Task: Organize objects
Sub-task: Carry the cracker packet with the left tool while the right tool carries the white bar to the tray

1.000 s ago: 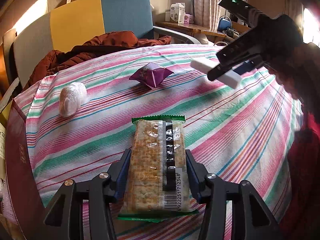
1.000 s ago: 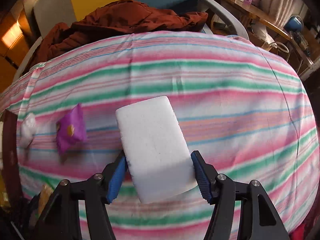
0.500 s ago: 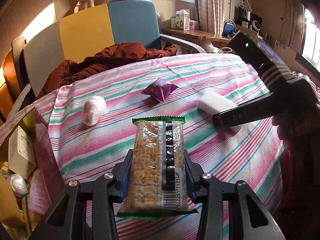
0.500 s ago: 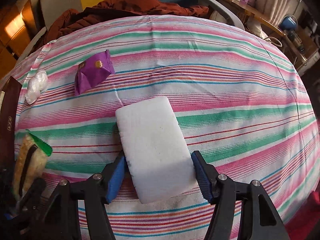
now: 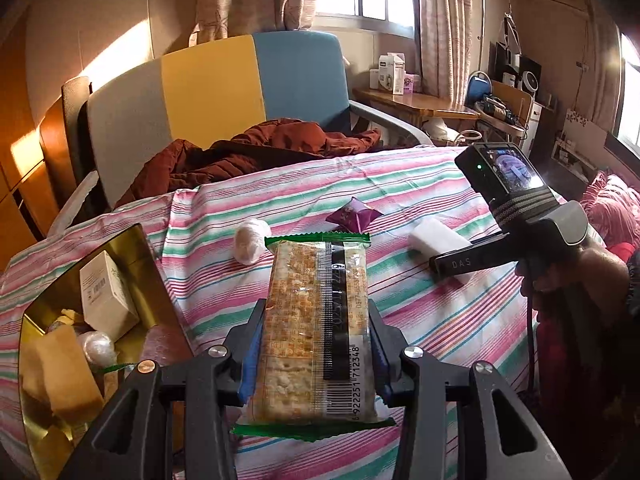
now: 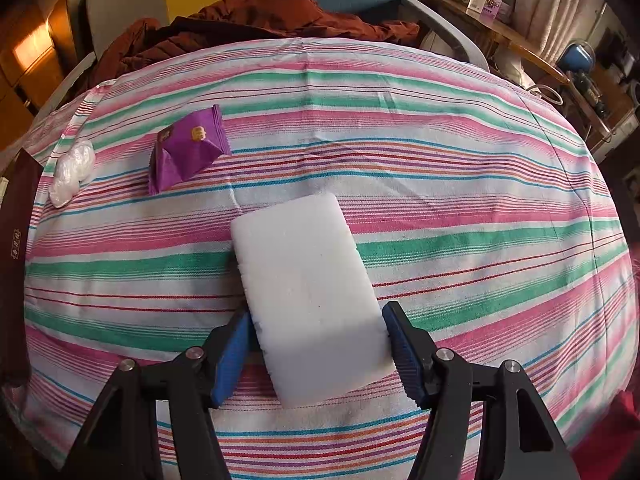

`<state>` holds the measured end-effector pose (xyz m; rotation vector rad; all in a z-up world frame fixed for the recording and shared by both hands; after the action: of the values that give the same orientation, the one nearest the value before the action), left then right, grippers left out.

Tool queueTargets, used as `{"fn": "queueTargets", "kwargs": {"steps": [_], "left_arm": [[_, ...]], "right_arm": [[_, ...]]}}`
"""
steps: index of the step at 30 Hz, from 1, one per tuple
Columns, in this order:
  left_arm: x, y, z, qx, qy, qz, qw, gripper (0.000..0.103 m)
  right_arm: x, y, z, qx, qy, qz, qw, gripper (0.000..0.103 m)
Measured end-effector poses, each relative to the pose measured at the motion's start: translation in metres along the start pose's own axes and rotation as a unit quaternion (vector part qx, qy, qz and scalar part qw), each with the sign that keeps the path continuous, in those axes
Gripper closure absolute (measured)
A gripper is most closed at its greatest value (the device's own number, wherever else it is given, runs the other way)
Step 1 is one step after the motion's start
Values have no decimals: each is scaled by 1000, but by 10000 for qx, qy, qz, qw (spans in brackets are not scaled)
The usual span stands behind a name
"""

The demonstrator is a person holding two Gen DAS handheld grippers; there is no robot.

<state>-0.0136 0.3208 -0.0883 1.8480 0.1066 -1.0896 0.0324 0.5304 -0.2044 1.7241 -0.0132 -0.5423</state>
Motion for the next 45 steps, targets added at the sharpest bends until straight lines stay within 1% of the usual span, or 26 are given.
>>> {"fn": "queueTargets", "kwargs": {"steps": [7, 13, 16, 19, 20, 22, 23, 27, 30, 34, 38, 42, 45], "left_arm": [[0, 23, 36, -187, 239, -106, 9995, 59], [3, 38, 66, -300, 506, -168, 9981, 59], [3, 46, 82, -267, 715, -207, 9969, 59], [2, 56, 101, -290, 898, -290, 9951, 59], [2, 59, 108, -338, 938, -318, 9945, 59], [3, 65, 122, -380, 1097, -344, 9926, 59], [3, 68, 127, -381, 1158, -365, 9919, 59], [6, 84, 156, -468, 1384, -463, 9882, 59], [10, 98, 185, -604, 1663, -535, 9828, 59], [16, 113, 227, -875, 1991, -623, 9741, 59], [29, 122, 265, -1151, 2323, -630, 9637, 59], [41, 126, 290, -1261, 2609, -605, 9552, 59], [43, 124, 300, -1230, 2817, -570, 9499, 59]], "right_arm": [[-5, 8, 9, -212, 91, -205, 9995, 38], [-5, 9, 21, -377, 41, -143, 9992, 38], [-9, 17, 27, -672, -113, -267, 9973, 38], [-10, 32, 48, -890, -63, -399, 9952, 38], [-11, 35, 56, -886, 21, -425, 9952, 38], [-11, 36, 63, -682, 181, -426, 9966, 38], [-9, 37, 65, -698, 144, -423, 9966, 39], [-3, 47, 74, -900, 67, -493, 9947, 39], [-1, 63, 88, -1052, 144, -649, 9922, 39], [-8, 83, 129, -1485, 372, -885, 9842, 39], [-19, 104, 185, -1910, 721, -1119, 9725, 39], [-26, 123, 241, -2271, 1090, -1285, 9592, 39], [-30, 130, 275, -2446, 1278, -1321, 9520, 39]]}}
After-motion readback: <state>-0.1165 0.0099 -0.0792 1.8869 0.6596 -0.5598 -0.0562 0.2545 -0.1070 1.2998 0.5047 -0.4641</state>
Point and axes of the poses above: each gripper's, at about its wrist camera, not at the fingertips, and y roughly against the way its jaws point, z to its left, x to its underside, the point moved 10 cm from there along -y, roughly the way its jaws point, and after that the axes turned 14 degrees about y, right-handed, at the moved point
